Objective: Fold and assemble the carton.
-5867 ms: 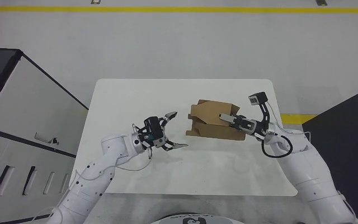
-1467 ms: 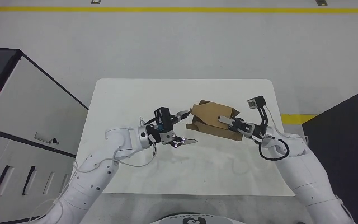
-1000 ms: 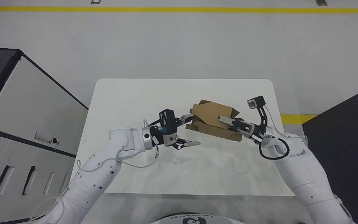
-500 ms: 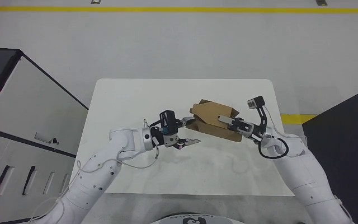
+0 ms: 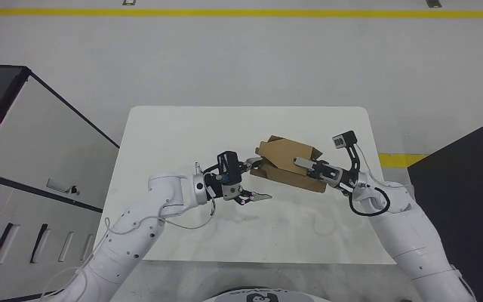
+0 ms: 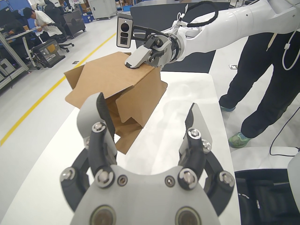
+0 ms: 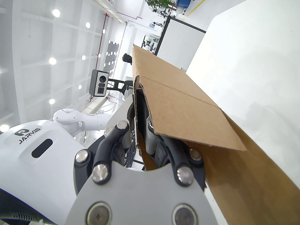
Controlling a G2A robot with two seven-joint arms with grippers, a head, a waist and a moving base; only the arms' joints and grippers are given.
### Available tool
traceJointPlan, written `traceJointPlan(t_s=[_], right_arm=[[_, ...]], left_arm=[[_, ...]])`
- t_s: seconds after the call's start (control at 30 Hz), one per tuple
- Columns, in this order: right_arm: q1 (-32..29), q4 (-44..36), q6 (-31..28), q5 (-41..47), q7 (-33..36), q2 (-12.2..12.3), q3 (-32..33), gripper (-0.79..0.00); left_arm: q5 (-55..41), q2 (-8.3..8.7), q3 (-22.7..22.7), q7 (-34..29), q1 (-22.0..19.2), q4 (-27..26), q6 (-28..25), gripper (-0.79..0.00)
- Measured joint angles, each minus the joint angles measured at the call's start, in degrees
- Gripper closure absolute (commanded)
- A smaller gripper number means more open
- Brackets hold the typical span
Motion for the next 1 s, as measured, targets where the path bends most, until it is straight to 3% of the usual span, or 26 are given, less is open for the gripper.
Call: traceJointPlan(t_s=[1.0], right_arm=[[-0.4, -0.6, 2.1, -1.8, -3.1, -0.2, 0.6, 0.0]], left_arm=[[0.4, -0.25, 3.1, -2.0, -0.6, -1.0, -0.9, -0.579]])
